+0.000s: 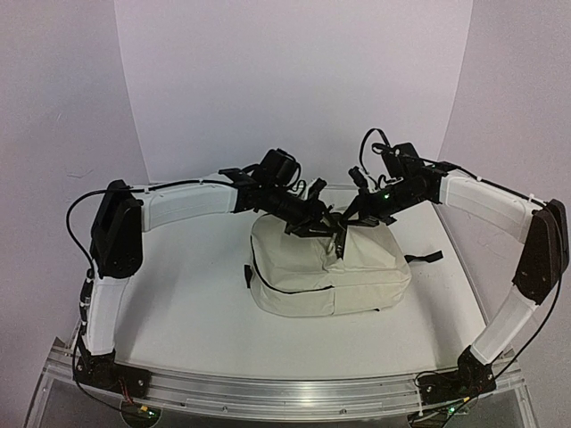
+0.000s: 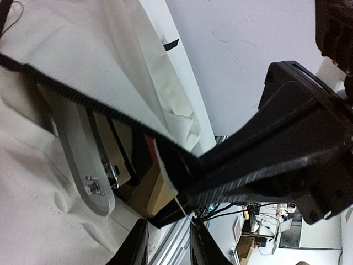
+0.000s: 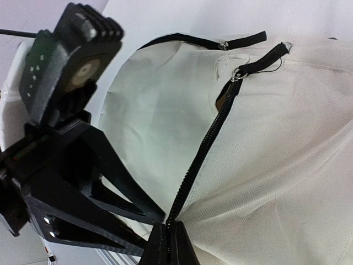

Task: Pack the student bag
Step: Place the stationery in the student bag.

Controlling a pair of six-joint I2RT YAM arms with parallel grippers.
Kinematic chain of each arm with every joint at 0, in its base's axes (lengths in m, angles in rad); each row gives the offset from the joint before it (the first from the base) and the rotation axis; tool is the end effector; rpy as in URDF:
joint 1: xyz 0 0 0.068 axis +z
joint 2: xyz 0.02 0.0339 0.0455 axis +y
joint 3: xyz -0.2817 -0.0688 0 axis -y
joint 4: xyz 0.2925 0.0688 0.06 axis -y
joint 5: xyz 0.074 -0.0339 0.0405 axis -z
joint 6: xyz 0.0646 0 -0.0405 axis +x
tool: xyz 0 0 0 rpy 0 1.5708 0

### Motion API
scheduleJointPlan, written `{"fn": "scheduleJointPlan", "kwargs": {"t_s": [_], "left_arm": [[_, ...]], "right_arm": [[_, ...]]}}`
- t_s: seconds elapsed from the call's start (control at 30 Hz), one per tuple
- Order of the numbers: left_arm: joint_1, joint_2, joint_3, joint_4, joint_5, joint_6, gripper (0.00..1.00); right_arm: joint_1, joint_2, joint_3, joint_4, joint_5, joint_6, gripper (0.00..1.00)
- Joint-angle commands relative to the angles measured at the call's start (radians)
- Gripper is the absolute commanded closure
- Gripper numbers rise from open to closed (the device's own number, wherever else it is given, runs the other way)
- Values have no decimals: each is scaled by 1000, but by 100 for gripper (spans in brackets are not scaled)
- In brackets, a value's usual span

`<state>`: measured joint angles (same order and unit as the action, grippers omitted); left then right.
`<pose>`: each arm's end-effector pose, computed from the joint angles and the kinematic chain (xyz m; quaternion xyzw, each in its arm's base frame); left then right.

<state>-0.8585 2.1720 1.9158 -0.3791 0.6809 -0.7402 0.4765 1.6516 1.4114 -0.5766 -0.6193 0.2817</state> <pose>0.3466 -0.4636 0.2560 0.2000 0.8310 -0.5125 0.0826 0.3629 0.2295 0.2907 -0.1978 0.8704 0.3930 0.2209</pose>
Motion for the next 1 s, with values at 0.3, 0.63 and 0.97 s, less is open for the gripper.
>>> {"fn": "scheduleJointPlan", "kwargs": {"t_s": [0.3,0.63,0.97], "left_arm": [[1,83,114,-188,-125,69,83],[-42,217,303,-174,-4,84,90],[-58,232,324,-161,-10,76,79]], "right_arm": [[4,-46,5,67,-56,-4,100],[4,-37,3,69,-68,3,100],[4,-31,-25,71,-79,9,93]]}}
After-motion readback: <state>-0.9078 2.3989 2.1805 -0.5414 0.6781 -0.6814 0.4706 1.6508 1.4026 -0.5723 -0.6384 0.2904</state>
